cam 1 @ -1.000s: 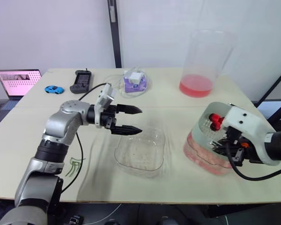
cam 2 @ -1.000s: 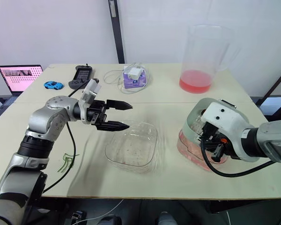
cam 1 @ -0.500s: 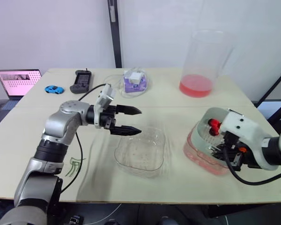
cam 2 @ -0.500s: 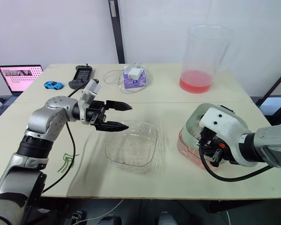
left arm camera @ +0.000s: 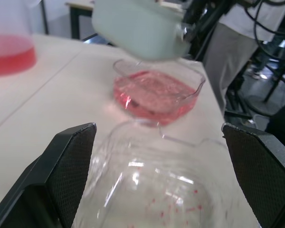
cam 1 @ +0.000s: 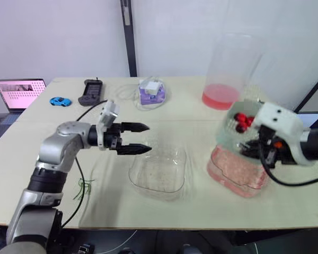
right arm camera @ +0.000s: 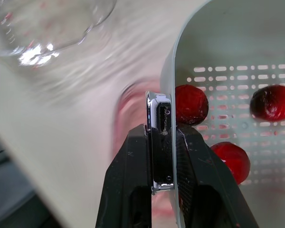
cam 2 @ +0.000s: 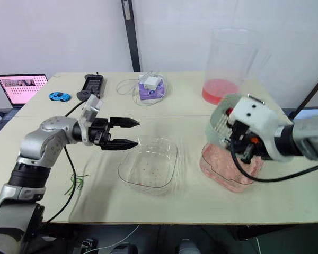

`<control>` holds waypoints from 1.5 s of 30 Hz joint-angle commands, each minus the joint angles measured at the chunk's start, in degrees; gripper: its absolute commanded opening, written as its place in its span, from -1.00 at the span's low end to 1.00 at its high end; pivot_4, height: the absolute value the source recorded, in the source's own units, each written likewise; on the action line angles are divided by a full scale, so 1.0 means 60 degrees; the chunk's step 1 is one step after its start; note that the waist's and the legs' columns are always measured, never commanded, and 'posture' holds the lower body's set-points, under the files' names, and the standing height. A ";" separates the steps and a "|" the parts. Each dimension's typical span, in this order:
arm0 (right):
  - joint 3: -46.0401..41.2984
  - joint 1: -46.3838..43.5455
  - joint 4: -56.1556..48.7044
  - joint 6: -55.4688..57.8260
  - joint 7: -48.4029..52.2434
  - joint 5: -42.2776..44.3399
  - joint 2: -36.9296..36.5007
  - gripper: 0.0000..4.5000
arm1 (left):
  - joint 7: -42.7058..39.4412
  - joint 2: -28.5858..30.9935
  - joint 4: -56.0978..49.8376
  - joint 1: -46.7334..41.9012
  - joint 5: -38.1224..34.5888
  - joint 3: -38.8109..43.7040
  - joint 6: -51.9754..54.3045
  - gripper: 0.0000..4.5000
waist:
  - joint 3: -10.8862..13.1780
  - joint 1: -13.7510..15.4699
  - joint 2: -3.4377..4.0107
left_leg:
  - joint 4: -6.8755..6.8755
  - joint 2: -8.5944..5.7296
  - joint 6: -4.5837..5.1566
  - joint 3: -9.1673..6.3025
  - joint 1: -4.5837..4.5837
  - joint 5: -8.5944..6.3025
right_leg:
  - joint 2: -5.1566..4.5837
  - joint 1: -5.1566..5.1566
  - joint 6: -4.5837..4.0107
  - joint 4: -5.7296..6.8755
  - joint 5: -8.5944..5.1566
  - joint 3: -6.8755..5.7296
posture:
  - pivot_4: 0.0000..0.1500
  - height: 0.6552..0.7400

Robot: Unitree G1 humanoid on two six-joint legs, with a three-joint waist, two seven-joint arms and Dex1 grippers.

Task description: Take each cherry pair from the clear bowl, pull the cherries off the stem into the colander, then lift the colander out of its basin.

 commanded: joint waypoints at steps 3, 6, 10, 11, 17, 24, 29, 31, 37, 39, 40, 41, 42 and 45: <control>0.4700 -0.4605 0.3558 -0.2933 0.3735 -0.5339 0.3125 -0.92 | 0.1154 0.0496 -0.1891 0.1576 -0.0593 0.1250 0.0535 1.00 | 0.0007 -0.0231 0.0013 | -0.0002 0.0003 -0.0012 0.0007 0.0004 0.0006 | 0.0002 -0.0005 -0.0001 0.0000 0.0002 0.0010 | 1.00 0.84; 0.5917 -0.5482 0.5839 -0.4634 0.5056 -0.7036 0.4578 -0.92 | 0.1780 0.0785 -0.2924 0.2638 -0.0903 0.1928 0.0878 1.00 | 0.0008 -0.0192 0.0011 | -0.0023 0.0011 -0.0019 -0.0006 -0.0003 0.0011 | 0.0011 -0.0026 -0.0006 0.0011 -0.0002 -0.0001 | 1.00 0.84; 0.6100 -0.5860 0.8034 -0.5888 0.6081 -0.7838 0.6148 -0.92 | 0.2533 0.1072 -0.4071 0.3775 -0.1342 0.2746 0.1295 1.00 | 0.0013 -0.0092 0.0003 | -0.0013 -0.0007 -0.0036 0.0000 -0.0036 0.0020 | -0.0025 -0.0036 -0.0008 0.0001 -0.0004 -0.0007 | 1.00 0.84; 0.6161 -0.5872 0.8530 -0.6240 0.6215 -0.8112 0.6418 -0.92 | 0.2705 0.1121 -0.4333 0.4018 -0.1452 0.2935 0.1384 1.00 | 0.0012 -0.0072 -0.0001 | -0.0007 -0.0012 -0.0037 0.0001 -0.0043 0.0020 | -0.0033 -0.0041 -0.0006 0.0002 -0.0003 -0.0010 | 1.00 0.84; 0.6101 -0.5766 1.0658 -0.7738 0.6998 -0.9118 0.7776 -0.92 | 0.3722 0.1270 -0.5610 0.5260 -0.2174 0.4020 0.1851 1.00 | 0.0010 0.0028 -0.0003 | -0.0001 -0.0011 -0.0032 -0.0005 -0.0027 0.0018 | -0.0030 -0.0025 -0.0003 0.0015 0.0000 -0.0016 | 1.00 0.84; 0.5599 -0.6129 1.1780 -0.8307 0.7448 -0.9795 0.8353 0.36 | 0.4724 0.1391 -0.5903 0.5116 -0.2517 0.4381 0.1888 1.00 | 0.0010 0.0016 -0.0003 | -0.0002 -0.0010 -0.0035 -0.0007 -0.0023 0.0019 | -0.0026 -0.0026 -0.0003 0.0021 0.0000 -0.0016 | 1.00 0.84; 0.4872 -0.6546 1.1999 -0.8350 0.7616 -0.9907 0.8093 0.97 | 0.4995 0.1411 -0.5702 0.4880 -0.2766 0.4247 0.1945 1.00 | 0.0010 -0.0002 -0.0002 | -0.0006 -0.0010 -0.0036 -0.0007 -0.0020 0.0019 | -0.0024 -0.0026 -0.0004 0.0022 0.0000 -0.0015 | 1.00 0.84; 0.4137 -0.6826 1.1918 -0.7974 0.7747 -0.9570 0.7635 0.97 | 0.4890 0.1562 -0.5590 0.4904 -0.2601 0.4061 0.1853 1.00 | 0.0012 0.0016 0.0001 | -0.0009 -0.0010 -0.0036 -0.0007 -0.0020 0.0019 | -0.0023 -0.0027 -0.0004 0.0022 0.0000 -0.0016 | 1.00 0.84; 0.1719 -0.5395 0.9914 -0.7203 0.7569 -0.8367 0.5889 0.97 | 0.4283 0.2546 -0.4656 0.4785 -0.1218 0.3378 0.0969 1.00 | 0.0009 0.0079 -0.0005 | -0.0015 -0.0013 -0.0033 -0.0010 -0.0019 0.0017 | -0.0025 -0.0010 -0.0005 0.0004 -0.0001 -0.0025 | 1.00 0.84; 0.0817 -0.4336 0.8964 -0.6856 0.7177 -0.8054 0.5214 0.97 | 0.4106 0.2665 -0.4249 0.4490 -0.1090 0.3254 0.0790 1.00 | 0.0009 0.0071 -0.0005 | -0.0013 -0.0012 -0.0032 -0.0010 -0.0015 0.0016 | -0.0024 -0.0004 -0.0005 0.0002 -0.0001 -0.0026 | 1.00 0.84; 0.0407 -0.3875 0.8553 -0.6567 0.7014 -0.7855 0.4979 0.97 | 0.3999 0.2706 -0.4055 0.4360 -0.1048 0.3215 0.0704 1.00 | 0.0009 0.0061 -0.0005 | -0.0011 -0.0013 -0.0032 -0.0007 -0.0013 0.0016 | -0.0025 -0.0003 -0.0005 0.0002 -0.0001 -0.0023 | 1.00 0.84; -0.0175 -0.3270 0.8089 -0.6353 0.6632 -0.7663 0.4798 0.97 | 0.3883 0.2757 -0.3836 0.4205 -0.0991 0.3151 0.0634 1.00 | 0.0010 0.0055 -0.0003 | -0.0011 -0.0013 -0.0032 -0.0006 -0.0013 0.0016 | -0.0025 -0.0002 -0.0005 0.0005 -0.0001 -0.0022 | 1.00 0.84; -0.0700 -0.2750 0.7701 -0.6196 0.6284 -0.7454 0.4723 0.97 | 0.3783 0.2789 -0.3662 0.4081 -0.0945 0.3098 0.0582 1.00 | 0.0010 0.0034 -0.0001 | -0.0012 -0.0013 -0.0032 -0.0006 -0.0013 0.0016 | -0.0024 -0.0003 -0.0005 0.0008 -0.0001 -0.0022 | 1.00 0.84; -0.2571 -0.0558 0.6366 -0.6366 0.5675 -0.6849 0.4625 0.97 | 0.3395 0.2853 -0.3052 0.3700 -0.0910 0.2970 0.0480 1.00 | 0.0010 -0.0005 0.0009 | -0.0016 -0.0010 -0.0028 0.0002 -0.0001 0.0014 | -0.0014 -0.0009 -0.0005 0.0020 -0.0001 -0.0005 | 1.00 0.84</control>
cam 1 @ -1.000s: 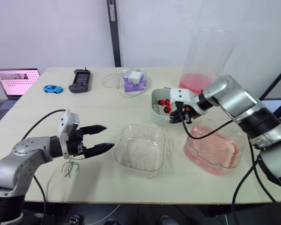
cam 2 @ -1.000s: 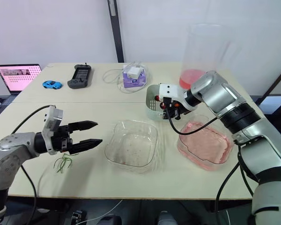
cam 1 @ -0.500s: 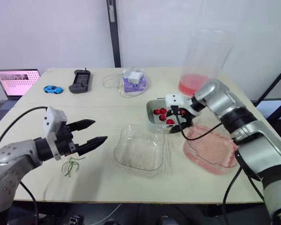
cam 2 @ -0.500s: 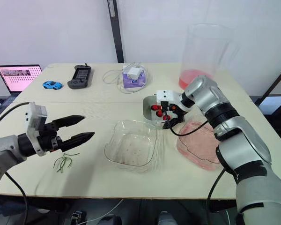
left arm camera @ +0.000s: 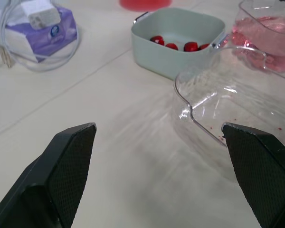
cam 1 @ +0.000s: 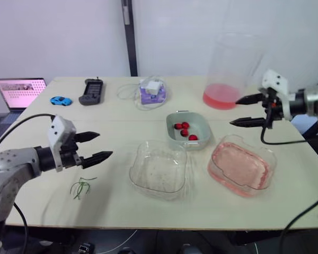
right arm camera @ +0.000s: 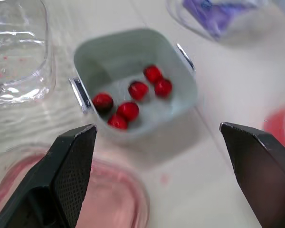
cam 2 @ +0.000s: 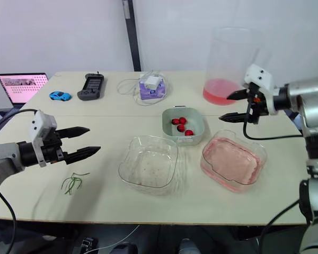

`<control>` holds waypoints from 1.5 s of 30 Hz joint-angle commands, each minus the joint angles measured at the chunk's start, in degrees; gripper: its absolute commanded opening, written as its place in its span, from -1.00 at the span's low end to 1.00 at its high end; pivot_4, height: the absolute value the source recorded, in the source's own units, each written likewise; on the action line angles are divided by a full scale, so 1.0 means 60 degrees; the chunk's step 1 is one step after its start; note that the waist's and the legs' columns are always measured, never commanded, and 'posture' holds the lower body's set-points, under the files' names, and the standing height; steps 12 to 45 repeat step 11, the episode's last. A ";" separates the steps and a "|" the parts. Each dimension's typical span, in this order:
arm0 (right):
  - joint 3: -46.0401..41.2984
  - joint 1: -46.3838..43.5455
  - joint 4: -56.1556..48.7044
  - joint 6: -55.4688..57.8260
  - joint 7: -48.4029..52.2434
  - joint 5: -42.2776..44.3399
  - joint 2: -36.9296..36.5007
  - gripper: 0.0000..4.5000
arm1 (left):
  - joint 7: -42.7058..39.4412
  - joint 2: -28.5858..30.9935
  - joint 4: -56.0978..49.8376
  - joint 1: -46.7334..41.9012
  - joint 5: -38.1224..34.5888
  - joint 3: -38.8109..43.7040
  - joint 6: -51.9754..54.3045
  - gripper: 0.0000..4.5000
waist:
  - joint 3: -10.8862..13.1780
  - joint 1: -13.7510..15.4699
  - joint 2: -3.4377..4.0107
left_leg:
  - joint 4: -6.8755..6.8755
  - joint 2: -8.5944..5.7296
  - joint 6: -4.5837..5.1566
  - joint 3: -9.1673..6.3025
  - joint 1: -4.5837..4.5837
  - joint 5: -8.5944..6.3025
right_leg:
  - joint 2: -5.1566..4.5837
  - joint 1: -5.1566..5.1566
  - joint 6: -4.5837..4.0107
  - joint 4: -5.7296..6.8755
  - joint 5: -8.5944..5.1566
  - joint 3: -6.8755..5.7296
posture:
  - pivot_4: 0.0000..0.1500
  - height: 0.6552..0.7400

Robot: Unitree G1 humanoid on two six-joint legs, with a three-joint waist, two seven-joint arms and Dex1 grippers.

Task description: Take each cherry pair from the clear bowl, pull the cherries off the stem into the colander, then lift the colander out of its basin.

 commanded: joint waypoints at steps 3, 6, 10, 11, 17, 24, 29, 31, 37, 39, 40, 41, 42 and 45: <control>-0.3125 0.3072 -0.2285 0.0047 -0.1064 0.0996 -0.0110 0.97 | -0.0727 0.0254 0.0923 -0.0443 0.0217 -0.0048 -0.0510 1.00 | -0.0001 0.0031 0.0003 | -0.0002 0.0006 0.0009 -0.0003 0.0003 -0.0005 | 0.0012 0.0002 -0.0002 0.0001 -0.0001 0.0001 | 1.00 0.84; -0.3952 0.4541 -0.2869 -0.0049 -0.1674 0.1105 0.0104 0.97 | -0.0830 0.0198 0.1573 -0.0647 0.0559 -0.0246 -0.0806 1.00 | -0.0003 0.0045 0.0001 | 0.0012 0.0004 0.0009 -0.0001 0.0006 -0.0005 | 0.0007 0.0014 -0.0001 0.0003 -0.0001 0.0001 | 1.00 0.84; -0.4160 0.5045 -0.2781 -0.0144 -0.1998 0.1487 0.0246 0.97 | -0.1082 0.0133 0.2255 -0.0837 0.0799 -0.0574 -0.0955 1.00 | -0.0003 0.0001 0.0002 | 0.0015 0.0005 0.0008 0.0007 0.0014 -0.0004 | 0.0011 0.0014 0.0000 0.0008 0.0000 0.0012 | 1.00 0.84; -0.4135 0.5118 -0.2776 -0.0191 -0.2081 0.1535 0.0290 0.97 | -0.1198 0.0145 0.2461 -0.0899 0.0899 -0.0690 -0.1019 1.00 | -0.0003 0.0001 0.0002 | 0.0013 0.0006 0.0008 0.0006 0.0017 -0.0004 | 0.0012 0.0015 0.0000 0.0009 0.0000 0.0010 | 1.00 0.84; -0.4135 0.5118 -0.2776 -0.0191 -0.2081 0.1535 0.0290 0.97 | -0.1198 0.0145 0.2461 -0.0899 0.0899 -0.0690 -0.1019 1.00 | -0.0003 0.0001 0.0002 | 0.0013 0.0006 0.0008 0.0006 0.0017 -0.0004 | 0.0012 0.0015 0.0000 0.0009 0.0000 0.0010 | 1.00 0.84; -0.4135 0.5118 -0.2776 -0.0191 -0.2081 0.1535 0.0290 0.97 | -0.1198 0.0145 0.2461 -0.0899 0.0899 -0.0690 -0.1019 1.00 | -0.0003 0.0001 0.0002 | 0.0013 0.0006 0.0008 0.0006 0.0017 -0.0004 | 0.0012 0.0015 0.0000 0.0009 0.0000 0.0010 | 1.00 0.84; -0.4135 0.5118 -0.2776 -0.0191 -0.2081 0.1535 0.0290 0.97 | -0.1198 0.0145 0.2461 -0.0899 0.0899 -0.0690 -0.1019 1.00 | -0.0003 0.0001 0.0002 | 0.0013 0.0006 0.0008 0.0006 0.0017 -0.0004 | 0.0012 0.0015 0.0000 0.0009 0.0000 0.0010 | 1.00 0.84; -0.4135 0.5118 -0.2776 -0.0191 -0.2081 0.1535 0.0290 0.97 | -0.1198 0.0145 0.2461 -0.0899 0.0899 -0.0690 -0.1019 1.00 | -0.0003 0.0001 0.0002 | 0.0013 0.0006 0.0008 0.0006 0.0017 -0.0004 | 0.0012 0.0015 0.0000 0.0009 0.0000 0.0010 | 1.00 0.84; -0.4135 0.5118 -0.2776 -0.0191 -0.2081 0.1535 0.0290 0.97 | -0.1198 0.0145 0.2461 -0.0899 0.0899 -0.0690 -0.1019 1.00 | -0.0003 0.0001 0.0002 | 0.0013 0.0006 0.0008 0.0006 0.0017 -0.0004 | 0.0012 0.0015 0.0000 0.0009 0.0000 0.0010 | 1.00 0.84; -0.4135 0.5118 -0.2776 -0.0191 -0.2081 0.1535 0.0290 0.97 | -0.1198 0.0145 0.2461 -0.0899 0.0899 -0.0690 -0.1019 1.00 | -0.0003 0.0001 0.0002 | 0.0013 0.0006 0.0008 0.0006 0.0017 -0.0004 | 0.0012 0.0015 0.0000 0.0009 0.0000 0.0010 | 1.00 0.84; -0.4135 0.5118 -0.2776 -0.0191 -0.2081 0.1535 0.0290 0.97 | -0.1198 0.0145 0.2461 -0.0899 0.0899 -0.0690 -0.1019 1.00 | -0.0003 0.0001 0.0002 | 0.0013 0.0006 0.0008 0.0006 0.0017 -0.0004 | 0.0012 0.0015 0.0000 0.0009 0.0000 0.0010 | 1.00 0.84; -0.4135 0.5118 -0.2776 -0.0191 -0.2081 0.1535 0.0290 0.97 | -0.1198 0.0145 0.2461 -0.0899 0.0899 -0.0690 -0.1019 1.00 | -0.0003 0.0001 0.0002 | 0.0013 0.0006 0.0008 0.0006 0.0017 -0.0004 | 0.0012 0.0015 0.0000 0.0009 0.0000 0.0010 | 1.00 0.84; -0.4135 0.5118 -0.2776 -0.0191 -0.2081 0.1535 0.0290 0.97 | -0.1198 0.0145 0.2461 -0.0899 0.0899 -0.0690 -0.1019 1.00 | -0.0003 0.0001 0.0002 | 0.0013 0.0006 0.0008 0.0006 0.0017 -0.0004 | 0.0012 0.0015 0.0000 0.0009 0.0000 0.0010 | 1.00 0.84; -0.4135 0.5118 -0.2776 -0.0191 -0.2081 0.1535 0.0290 0.97 | -0.1198 0.0145 0.2461 -0.0899 0.0899 -0.0690 -0.1019 1.00 | -0.0003 0.0001 0.0002 | 0.0013 0.0006 0.0008 0.0006 0.0017 -0.0004 | 0.0012 0.0015 0.0000 0.0009 0.0000 0.0010 | 1.00 0.84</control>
